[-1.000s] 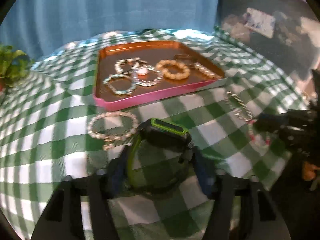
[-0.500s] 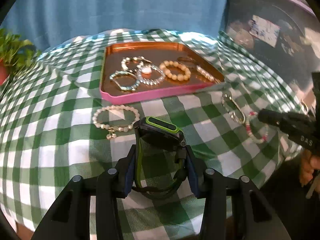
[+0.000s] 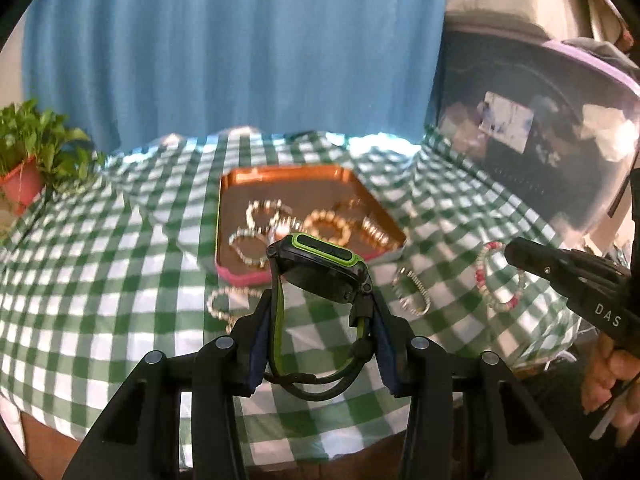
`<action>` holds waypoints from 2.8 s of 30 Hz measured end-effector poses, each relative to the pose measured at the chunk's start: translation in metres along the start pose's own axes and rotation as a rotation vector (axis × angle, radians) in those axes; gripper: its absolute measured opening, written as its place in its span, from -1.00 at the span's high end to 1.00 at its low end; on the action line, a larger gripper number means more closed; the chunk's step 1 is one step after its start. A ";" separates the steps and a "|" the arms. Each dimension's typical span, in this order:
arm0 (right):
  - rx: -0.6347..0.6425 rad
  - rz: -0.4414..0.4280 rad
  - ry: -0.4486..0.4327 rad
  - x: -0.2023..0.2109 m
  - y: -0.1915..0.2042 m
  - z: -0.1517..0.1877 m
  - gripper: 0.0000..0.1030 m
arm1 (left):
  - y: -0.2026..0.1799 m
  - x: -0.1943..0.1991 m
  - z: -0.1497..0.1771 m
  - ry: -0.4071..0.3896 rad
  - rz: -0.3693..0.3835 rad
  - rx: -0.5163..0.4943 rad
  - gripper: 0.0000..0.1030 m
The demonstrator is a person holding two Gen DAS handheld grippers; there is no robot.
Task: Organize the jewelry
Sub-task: 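Lift the black watch and pink bead bracelet off the table, then carry the watch and pink bead bracelet over the tray and lower them, then open the left tool to drop the watch while the right tool releases the pink bracelet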
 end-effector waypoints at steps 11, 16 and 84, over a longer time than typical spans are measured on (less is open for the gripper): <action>0.042 0.014 -0.141 0.045 0.019 -0.065 0.89 | -0.021 0.049 -0.042 -0.122 0.030 -0.028 0.11; 0.070 0.017 -0.179 0.046 0.024 -0.090 0.89 | -0.013 0.060 -0.073 -0.180 0.050 -0.001 0.11; -0.022 -0.108 0.172 -0.223 -0.033 -0.045 0.89 | 0.083 -0.213 -0.086 0.155 -0.101 0.078 0.10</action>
Point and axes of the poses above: each gripper's, at about its wrist camera, not at the fingertips, and x roughly against the way its jaws point, y to its left, z to its underside, the point moved 7 cm from there along -x, roughly the way its jaws point, and after that the axes turned 14 degrees about x, right-handed, at the moved point
